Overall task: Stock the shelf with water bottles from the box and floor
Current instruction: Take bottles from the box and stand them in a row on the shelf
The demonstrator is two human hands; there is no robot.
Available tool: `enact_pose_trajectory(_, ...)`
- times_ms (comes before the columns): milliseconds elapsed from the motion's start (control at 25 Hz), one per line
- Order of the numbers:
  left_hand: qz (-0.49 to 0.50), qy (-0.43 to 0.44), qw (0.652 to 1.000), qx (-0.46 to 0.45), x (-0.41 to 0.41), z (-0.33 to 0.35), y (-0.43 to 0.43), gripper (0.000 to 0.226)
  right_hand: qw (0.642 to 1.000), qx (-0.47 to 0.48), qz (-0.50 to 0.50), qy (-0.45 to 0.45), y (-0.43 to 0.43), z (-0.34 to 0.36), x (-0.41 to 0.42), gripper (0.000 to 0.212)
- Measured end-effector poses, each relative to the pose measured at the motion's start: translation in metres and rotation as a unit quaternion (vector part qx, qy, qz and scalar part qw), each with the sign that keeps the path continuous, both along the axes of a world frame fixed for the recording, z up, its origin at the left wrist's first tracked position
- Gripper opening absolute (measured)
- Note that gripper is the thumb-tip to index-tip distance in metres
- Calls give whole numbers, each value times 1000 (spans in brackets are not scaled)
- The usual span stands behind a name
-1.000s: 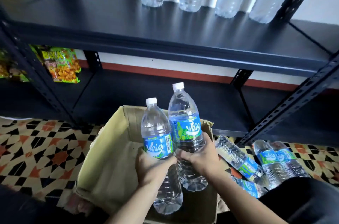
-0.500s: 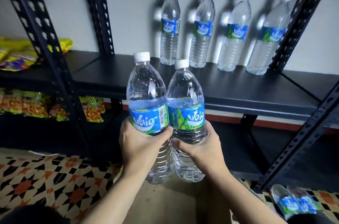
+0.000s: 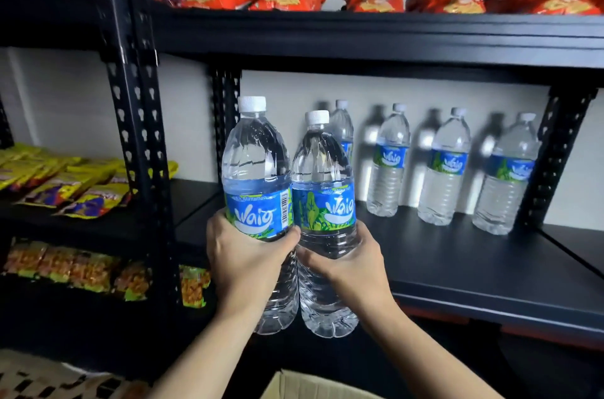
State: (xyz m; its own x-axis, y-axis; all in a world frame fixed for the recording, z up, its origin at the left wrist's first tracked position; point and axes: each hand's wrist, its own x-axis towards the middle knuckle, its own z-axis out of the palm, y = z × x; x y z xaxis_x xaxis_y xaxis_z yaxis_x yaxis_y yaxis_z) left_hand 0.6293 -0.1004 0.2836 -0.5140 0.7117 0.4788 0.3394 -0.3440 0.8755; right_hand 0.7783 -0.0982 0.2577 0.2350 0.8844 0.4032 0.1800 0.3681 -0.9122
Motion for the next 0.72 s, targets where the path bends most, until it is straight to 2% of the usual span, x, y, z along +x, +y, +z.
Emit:
enact_pose_trajectory(120, 13, -4, 1000, 6, -9, 13, 34, 71, 1000, 5, -3, -10, 30, 17, -8, 66)
enact_pose_trajectory(240, 23, -9, 1000, 18, -15, 22, 67, 75, 1000, 5, -6, -13, 64, 27, -16, 71)
enact_pose_trajectory(600, 41, -6, 998, 36, -31, 29, 165, 74, 1000, 1, 15, 24, 184, 36, -35, 64)
enact_pose_trajectory(720, 46, -6, 998, 44, -36, 28, 190, 73, 999, 14, -33, 17, 235, 39, -42, 62)
